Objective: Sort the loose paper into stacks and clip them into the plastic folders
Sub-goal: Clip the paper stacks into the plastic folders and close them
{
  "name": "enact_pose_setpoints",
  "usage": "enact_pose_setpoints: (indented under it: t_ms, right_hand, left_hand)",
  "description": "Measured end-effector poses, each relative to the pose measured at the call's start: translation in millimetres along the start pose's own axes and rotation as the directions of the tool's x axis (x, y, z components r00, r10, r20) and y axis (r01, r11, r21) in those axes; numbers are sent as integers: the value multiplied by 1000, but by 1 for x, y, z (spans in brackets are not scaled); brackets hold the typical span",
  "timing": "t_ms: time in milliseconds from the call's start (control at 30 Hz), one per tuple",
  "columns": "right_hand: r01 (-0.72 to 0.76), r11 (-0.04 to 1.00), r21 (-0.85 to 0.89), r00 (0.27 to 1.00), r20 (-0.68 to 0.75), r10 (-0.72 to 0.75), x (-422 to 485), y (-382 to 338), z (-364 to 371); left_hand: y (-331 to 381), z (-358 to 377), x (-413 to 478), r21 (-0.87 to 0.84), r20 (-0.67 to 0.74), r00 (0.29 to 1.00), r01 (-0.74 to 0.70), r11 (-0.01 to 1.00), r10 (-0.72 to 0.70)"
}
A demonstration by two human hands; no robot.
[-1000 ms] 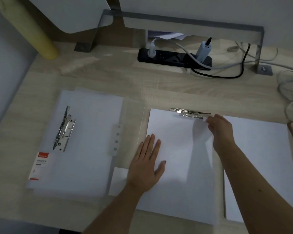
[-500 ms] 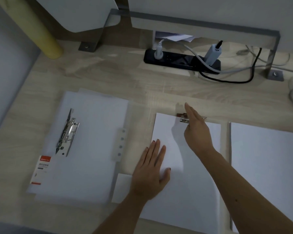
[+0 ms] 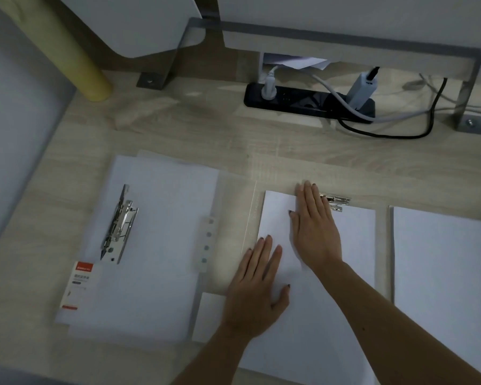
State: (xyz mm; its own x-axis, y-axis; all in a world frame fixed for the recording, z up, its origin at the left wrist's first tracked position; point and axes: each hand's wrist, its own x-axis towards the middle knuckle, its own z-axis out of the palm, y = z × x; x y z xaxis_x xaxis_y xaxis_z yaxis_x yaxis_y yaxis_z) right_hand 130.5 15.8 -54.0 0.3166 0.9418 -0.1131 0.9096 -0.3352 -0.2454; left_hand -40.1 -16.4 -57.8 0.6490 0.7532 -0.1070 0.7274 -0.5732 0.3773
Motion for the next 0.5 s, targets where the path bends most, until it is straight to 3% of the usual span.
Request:
enact_pose_setpoints:
  t_ms: [267, 500]
  right_hand:
    - [-20, 992, 126, 998, -51, 27, -8, 6, -8]
    - [-309, 905, 291, 939, -58, 339, -87, 81, -47]
  left_hand:
    - [-2, 2, -1, -17, -1, 999, -32, 999, 32]
    - [-2, 4, -2, 56, 1, 999, -42, 998, 42]
